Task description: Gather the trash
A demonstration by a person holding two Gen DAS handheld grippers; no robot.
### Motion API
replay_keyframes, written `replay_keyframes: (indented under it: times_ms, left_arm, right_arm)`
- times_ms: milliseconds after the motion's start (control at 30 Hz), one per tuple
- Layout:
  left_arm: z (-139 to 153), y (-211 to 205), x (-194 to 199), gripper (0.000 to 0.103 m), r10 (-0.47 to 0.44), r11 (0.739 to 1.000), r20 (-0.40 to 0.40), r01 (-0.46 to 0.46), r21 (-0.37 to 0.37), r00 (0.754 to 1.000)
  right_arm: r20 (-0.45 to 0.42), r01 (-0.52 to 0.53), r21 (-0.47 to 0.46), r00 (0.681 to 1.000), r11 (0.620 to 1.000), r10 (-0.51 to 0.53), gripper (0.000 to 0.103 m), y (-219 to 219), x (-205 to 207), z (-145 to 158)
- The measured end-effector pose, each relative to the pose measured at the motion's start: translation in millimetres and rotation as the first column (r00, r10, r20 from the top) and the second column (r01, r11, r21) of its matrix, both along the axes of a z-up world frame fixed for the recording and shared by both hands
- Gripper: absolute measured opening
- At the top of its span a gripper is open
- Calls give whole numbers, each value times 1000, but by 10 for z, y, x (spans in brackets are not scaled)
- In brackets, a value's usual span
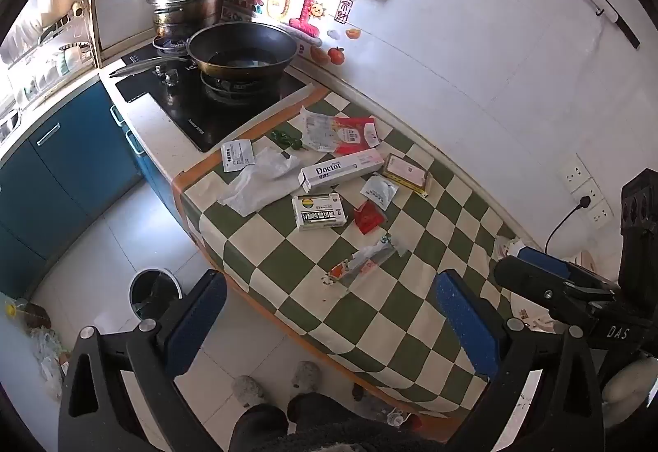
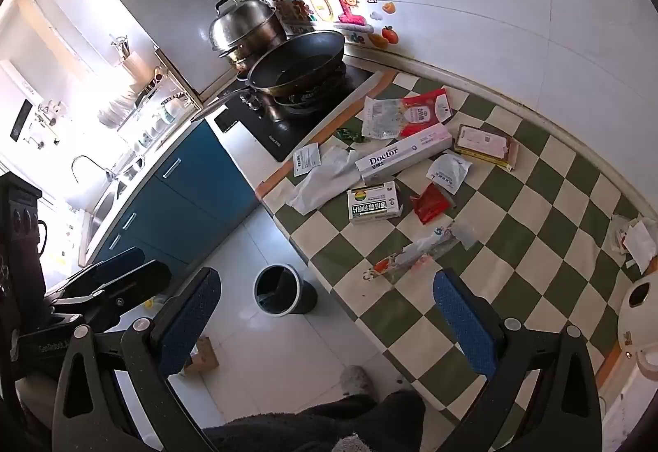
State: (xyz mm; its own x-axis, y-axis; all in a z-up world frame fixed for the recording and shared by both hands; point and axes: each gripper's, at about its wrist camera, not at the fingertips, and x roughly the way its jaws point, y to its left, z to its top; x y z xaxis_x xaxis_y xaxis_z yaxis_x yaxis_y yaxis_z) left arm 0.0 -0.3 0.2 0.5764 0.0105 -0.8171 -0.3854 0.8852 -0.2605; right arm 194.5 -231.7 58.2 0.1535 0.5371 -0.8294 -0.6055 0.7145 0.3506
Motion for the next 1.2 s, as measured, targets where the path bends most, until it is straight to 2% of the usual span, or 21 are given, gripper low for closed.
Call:
replay_keyframes:
  times_ms: [967, 1200]
  left_arm:
    - [70, -68, 120, 103, -2, 999, 20, 2, -35, 1000]
    - [128, -228, 262, 103, -7, 999, 20, 8, -39, 1000]
  right_arm:
    - [4, -7, 0, 1000, 1000, 7, 103, 37, -10, 48]
    - [1, -6, 0, 1000, 1000, 6, 103, 15, -10, 37]
